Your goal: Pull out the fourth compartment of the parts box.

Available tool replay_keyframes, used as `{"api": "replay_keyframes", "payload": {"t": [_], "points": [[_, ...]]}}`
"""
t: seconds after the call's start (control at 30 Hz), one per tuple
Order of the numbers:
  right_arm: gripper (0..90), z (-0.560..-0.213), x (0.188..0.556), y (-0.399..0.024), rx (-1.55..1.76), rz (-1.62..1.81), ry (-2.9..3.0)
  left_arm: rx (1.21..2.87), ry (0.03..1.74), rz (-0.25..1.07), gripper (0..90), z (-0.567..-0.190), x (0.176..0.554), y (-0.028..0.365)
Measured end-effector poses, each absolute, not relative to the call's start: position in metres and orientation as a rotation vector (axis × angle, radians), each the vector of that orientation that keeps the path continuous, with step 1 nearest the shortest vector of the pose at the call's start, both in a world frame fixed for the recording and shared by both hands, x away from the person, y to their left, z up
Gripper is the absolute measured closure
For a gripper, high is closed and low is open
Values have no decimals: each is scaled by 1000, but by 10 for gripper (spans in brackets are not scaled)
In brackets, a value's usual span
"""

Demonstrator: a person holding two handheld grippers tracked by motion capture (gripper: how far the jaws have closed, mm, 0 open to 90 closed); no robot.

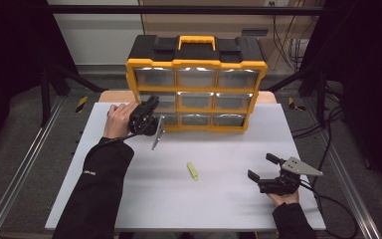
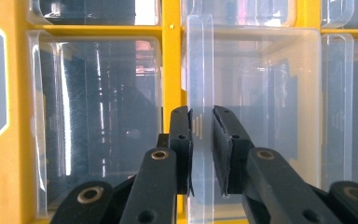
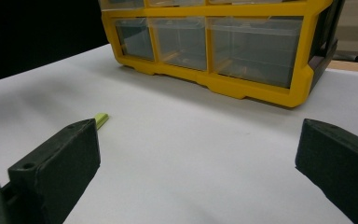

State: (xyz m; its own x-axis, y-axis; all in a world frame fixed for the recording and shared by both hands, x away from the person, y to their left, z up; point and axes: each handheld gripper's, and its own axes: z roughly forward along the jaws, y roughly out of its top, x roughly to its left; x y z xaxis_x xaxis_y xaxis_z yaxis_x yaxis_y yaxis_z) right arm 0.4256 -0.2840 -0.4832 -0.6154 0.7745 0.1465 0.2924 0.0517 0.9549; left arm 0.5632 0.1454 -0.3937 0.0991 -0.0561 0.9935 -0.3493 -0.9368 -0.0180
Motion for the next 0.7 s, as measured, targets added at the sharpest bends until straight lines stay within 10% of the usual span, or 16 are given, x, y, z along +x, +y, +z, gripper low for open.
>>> {"api": "replay_keyframes", "payload": {"t": [0.7], "points": [[4, -483, 425, -284, 1071, 1588, 1928, 2137, -411, 1930, 783, -396, 553, 147]]}}
